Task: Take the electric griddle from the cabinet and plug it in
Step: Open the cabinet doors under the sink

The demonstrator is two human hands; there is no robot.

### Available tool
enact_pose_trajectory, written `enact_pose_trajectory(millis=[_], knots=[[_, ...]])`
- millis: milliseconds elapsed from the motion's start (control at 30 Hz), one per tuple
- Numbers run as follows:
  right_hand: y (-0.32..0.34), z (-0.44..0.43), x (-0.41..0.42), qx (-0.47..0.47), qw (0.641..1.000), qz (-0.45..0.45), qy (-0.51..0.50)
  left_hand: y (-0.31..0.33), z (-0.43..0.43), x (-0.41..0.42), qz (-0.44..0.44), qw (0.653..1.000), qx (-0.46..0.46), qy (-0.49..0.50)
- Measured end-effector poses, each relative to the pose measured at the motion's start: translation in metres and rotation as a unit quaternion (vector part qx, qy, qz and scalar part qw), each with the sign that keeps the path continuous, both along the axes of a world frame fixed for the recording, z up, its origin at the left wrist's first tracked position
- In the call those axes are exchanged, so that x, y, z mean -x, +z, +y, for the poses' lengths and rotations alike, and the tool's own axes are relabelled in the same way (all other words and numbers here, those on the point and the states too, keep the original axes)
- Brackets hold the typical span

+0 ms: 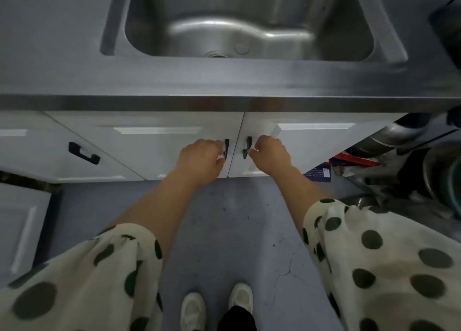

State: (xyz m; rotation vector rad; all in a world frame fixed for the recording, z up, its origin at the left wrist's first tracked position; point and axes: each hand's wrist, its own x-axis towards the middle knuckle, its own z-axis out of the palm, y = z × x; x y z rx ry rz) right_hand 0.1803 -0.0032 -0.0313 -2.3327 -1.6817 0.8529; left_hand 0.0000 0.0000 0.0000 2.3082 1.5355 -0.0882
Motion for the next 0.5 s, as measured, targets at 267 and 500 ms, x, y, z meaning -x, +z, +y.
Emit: enact_pose_trajectory(millis=[267,500], knots=[[-0.054,0.025,0.008,-0.015,0.998,0.005,-0.056,-0.041,0.012,-0.013,-0.007,1.000,0.004,0.002],[-0.070,0.026,0.009,-0.044,0.994,0.043,-0.087,-0.050,0.013,-0.017,-0.018,1.000,0.011,-0.002]])
